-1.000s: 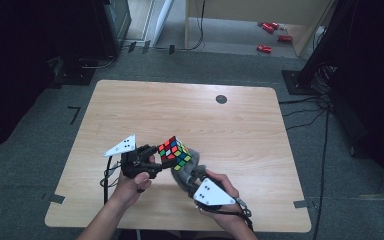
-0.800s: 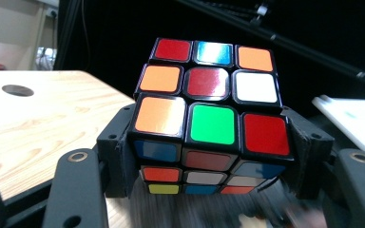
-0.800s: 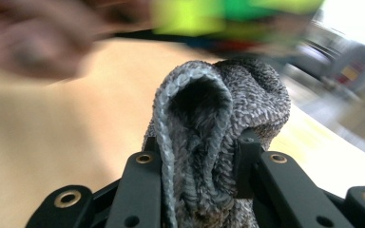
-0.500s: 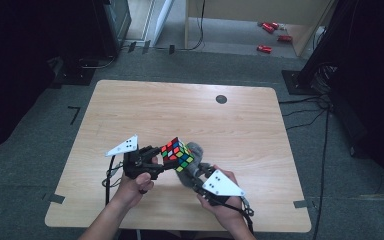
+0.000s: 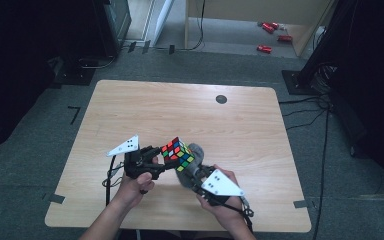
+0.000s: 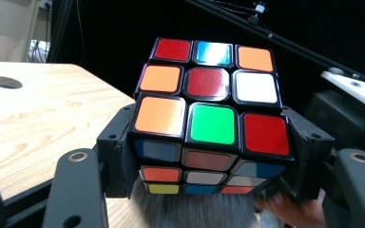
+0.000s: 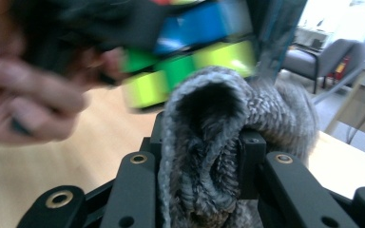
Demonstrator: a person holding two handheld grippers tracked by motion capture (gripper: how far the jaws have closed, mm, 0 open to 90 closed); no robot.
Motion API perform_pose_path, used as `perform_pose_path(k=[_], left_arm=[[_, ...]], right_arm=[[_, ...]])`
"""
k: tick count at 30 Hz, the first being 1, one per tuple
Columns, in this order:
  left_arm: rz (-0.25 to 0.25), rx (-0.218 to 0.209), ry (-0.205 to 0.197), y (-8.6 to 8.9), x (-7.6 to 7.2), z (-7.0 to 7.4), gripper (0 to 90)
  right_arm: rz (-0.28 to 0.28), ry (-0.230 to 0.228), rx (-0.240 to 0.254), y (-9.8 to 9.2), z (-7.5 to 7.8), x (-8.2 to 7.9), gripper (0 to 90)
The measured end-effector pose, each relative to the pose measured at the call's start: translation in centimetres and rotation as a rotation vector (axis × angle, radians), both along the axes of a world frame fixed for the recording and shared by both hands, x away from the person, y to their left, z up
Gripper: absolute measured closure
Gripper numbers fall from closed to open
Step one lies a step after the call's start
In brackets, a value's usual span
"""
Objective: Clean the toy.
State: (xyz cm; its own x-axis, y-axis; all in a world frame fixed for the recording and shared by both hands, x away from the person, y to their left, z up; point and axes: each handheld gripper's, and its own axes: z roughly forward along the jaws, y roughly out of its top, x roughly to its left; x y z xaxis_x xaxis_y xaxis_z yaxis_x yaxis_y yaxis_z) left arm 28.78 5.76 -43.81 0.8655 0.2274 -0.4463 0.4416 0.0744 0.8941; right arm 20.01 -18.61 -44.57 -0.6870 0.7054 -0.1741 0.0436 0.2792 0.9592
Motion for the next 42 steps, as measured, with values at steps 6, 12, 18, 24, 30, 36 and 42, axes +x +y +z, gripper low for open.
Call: perform_pose_path(k=[6, 12, 18, 24, 30, 36, 42], left_arm=[[0.034, 0.001, 0.002, 0.8, 0.3, 0.0, 34.5], [0.056, -0.003, 0.008, 1.4, 0.6, 0.0, 34.5], [0.088, 0.053, 0.019, 1.1, 0.8, -0.6, 34.5], [0.098, 0.078, 0.038, 1.0, 1.1, -1.0, 34.5], [0.113, 0.085, 0.050, 1.1, 1.2, -1.0, 34.5], [0.120, 0.096, 0.068, 0.8, 1.2, -1.0, 34.5], [0.092, 0.114, 0.096, -0.4, 0.7, -1.0, 34.5]], right_arm=[[0.114, 0.032, -0.110, 1.6, -1.5, -0.3, 69.2], [-0.262, 0.153, 0.001, -5.1, -1.5, 3.0, 69.2], [-0.426, 0.278, -0.030, -8.7, -4.6, 4.9, 68.3], [-0.423, 0.364, -0.030, -9.5, -6.9, 5.8, 53.7], [-0.391, 0.267, 0.073, -10.0, -4.4, 5.2, 29.2], [-0.234, 0.145, 0.091, -7.3, -2.1, 3.6, 23.9], [-0.072, 0.067, 0.078, -2.9, -1.9, 2.0, 22.0]])
